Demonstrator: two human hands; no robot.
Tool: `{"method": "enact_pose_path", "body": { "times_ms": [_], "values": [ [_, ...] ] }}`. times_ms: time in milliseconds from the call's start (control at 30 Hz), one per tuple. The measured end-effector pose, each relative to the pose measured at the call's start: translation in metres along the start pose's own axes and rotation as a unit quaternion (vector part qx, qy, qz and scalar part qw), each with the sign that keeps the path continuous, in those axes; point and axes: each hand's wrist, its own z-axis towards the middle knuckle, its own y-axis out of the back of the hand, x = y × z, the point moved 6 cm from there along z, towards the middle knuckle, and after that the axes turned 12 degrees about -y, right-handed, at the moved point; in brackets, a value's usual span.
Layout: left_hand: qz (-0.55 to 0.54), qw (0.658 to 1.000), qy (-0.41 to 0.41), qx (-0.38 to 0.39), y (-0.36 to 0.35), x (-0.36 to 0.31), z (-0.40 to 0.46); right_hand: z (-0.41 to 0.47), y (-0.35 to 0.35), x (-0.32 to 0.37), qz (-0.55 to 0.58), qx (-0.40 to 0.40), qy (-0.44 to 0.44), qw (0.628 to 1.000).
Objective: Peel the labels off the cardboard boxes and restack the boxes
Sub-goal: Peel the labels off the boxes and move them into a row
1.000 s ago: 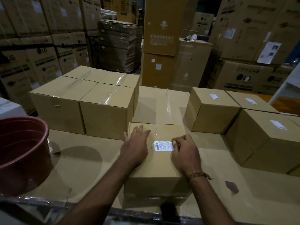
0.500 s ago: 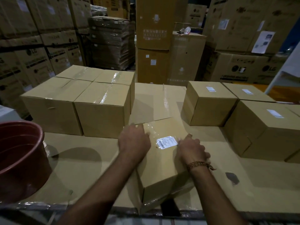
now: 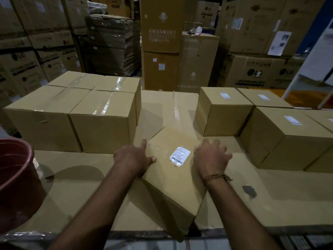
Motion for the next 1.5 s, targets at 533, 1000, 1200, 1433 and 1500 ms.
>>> {"method": "enact_pose_path", "body": {
  "times_ms": [533,1000,1200,1433,1500],
  "values": [
    [-0.157,0.956,-0.214,-0.128,-0.004,-0.044,0.021,0.021,-0.017,0.023,0.135,0.127,0.242,0.952],
    [-0.185,0.944,-0.197,-0.191,-0.030,-0.039,0.019,-0.008,-0.010,0.033,0.237,0.001,0.192,0.952],
    [-0.183,0.945,-0.195,-0.187,-0.031,-0.040,0.020,-0.006,-0.012,0.035,0.241,-0.002,0.188,0.952],
    [-0.157,0.948,-0.184,-0.208,-0.033,-0.041,0.022,-0.005,-0.017,0.043,0.246,0.002,0.120,0.962],
    [-0.153,0.947,-0.174,-0.221,-0.033,-0.042,0.022,-0.006,-0.019,0.042,0.239,-0.007,0.127,0.963]
  ]
}}
